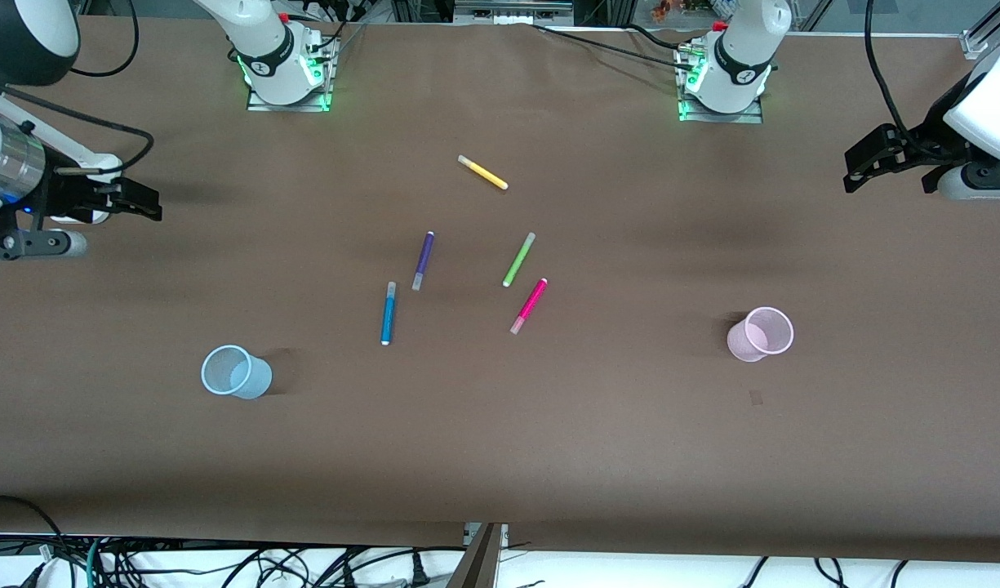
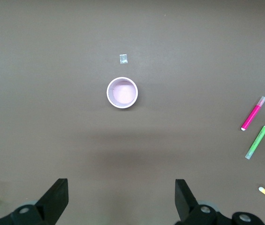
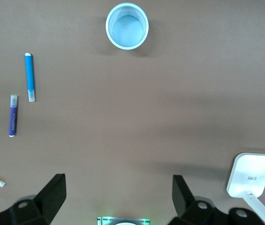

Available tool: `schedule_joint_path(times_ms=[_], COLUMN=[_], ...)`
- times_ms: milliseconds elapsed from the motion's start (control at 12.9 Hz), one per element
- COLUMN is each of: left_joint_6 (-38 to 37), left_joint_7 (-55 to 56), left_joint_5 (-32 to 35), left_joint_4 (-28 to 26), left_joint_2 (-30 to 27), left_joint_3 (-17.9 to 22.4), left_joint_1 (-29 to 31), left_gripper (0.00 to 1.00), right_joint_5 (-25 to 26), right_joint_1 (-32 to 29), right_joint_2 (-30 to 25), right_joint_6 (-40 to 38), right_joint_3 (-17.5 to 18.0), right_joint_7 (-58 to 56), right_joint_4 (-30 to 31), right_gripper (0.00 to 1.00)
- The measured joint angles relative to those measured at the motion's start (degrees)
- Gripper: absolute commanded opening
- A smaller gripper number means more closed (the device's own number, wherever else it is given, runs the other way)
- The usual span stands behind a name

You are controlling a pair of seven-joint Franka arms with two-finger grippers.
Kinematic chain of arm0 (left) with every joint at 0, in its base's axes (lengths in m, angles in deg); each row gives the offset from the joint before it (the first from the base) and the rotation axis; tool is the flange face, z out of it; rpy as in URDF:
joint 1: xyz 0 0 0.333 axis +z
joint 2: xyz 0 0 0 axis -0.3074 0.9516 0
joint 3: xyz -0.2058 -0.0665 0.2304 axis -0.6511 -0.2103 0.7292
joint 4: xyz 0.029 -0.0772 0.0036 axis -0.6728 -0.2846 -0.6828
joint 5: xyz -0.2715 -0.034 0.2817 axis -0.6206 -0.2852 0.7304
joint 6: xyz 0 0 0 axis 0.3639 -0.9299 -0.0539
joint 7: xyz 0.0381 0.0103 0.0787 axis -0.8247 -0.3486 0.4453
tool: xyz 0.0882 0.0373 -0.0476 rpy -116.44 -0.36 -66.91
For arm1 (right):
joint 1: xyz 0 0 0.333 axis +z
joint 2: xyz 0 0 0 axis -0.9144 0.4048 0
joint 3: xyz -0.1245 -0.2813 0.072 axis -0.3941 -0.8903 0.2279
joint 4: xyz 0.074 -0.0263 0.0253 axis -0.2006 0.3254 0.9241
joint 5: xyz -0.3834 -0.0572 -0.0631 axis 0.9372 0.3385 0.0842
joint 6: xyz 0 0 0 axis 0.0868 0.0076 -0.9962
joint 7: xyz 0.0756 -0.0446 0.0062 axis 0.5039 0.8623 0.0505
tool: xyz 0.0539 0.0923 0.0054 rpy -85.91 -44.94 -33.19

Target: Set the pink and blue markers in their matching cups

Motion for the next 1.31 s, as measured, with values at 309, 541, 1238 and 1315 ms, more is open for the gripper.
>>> schedule_joint_path(times_ms=[309, 541, 1238, 1315], left_joint_6=[0.0, 0.0, -0.6, -0.4], left_joint_7=[0.3, 0.3, 0.3, 0.3], left_joint_5=[0.0, 0.0, -0.1, -0.2], left_joint_4=[0.0, 0.0, -0.4, -0.7], left_joint_2=[0.0, 0.8, 5.7, 6.8], left_joint_3=[0.0, 0.0, -0.7, -1.2], left_joint_1=[0.0, 0.0, -0.5, -1.0], left_gripper=[1.0, 1.0, 1.0, 1.0], right_joint_5=[-0.1, -1.2, -1.8, -1.8], right_joint_1=[2.0, 6.2, 18.2, 19.2], right_joint_2=[3.4, 6.7, 18.5, 18.6], right_joint_6=[0.1, 3.7, 22.6, 25.0], right_joint_3=[0.6, 0.8, 1.1, 1.1], right_joint_7=[0.0, 0.3, 21.0, 23.4], right_joint_4=[0.0, 0.0, 5.7, 7.8], right_gripper=[1.0, 1.0, 1.0, 1.0])
